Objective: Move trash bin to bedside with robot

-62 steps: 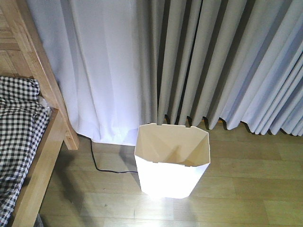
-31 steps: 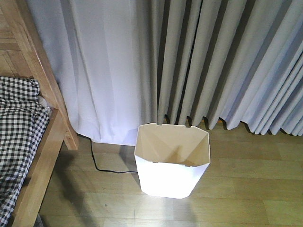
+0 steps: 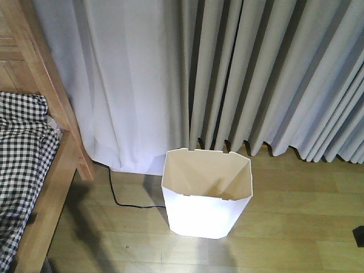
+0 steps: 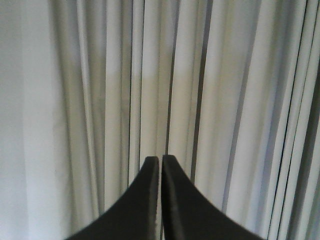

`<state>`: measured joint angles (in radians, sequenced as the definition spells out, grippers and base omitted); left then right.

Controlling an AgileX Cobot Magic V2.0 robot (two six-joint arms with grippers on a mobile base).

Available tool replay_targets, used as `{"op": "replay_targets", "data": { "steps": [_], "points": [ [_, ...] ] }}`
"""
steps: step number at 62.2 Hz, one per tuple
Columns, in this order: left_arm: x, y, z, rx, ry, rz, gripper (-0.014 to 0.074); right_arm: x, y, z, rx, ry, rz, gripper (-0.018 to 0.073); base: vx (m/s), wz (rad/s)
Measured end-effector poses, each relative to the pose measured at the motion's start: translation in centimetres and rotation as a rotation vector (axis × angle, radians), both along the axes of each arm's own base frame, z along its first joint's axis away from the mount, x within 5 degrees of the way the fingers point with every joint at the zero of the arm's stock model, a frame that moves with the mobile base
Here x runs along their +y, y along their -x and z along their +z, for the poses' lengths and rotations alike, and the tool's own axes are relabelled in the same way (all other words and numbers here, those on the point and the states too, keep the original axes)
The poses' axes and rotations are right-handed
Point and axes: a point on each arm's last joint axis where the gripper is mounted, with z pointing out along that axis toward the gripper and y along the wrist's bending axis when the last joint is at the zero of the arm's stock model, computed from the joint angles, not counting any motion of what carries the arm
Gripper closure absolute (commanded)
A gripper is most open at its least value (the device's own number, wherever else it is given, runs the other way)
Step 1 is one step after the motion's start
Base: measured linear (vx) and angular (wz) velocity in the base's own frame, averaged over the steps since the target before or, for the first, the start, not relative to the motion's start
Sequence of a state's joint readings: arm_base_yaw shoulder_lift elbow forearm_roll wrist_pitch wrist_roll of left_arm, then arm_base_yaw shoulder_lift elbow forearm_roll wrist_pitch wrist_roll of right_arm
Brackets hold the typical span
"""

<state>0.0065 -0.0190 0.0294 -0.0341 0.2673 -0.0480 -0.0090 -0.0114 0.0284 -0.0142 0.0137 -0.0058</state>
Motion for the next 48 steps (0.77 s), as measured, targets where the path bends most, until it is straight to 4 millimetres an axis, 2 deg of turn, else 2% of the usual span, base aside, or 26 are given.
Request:
{"op": "replay_targets", "data": {
  "steps": [48],
  "points": [
    [0.0, 0.0, 0.0, 0.0, 0.0, 0.0, 0.0602, -0.01, -0.01, -0.38, 0.042, -0.004, -0.001, 0.0564, 0.0, 0.0]
  ]
}}
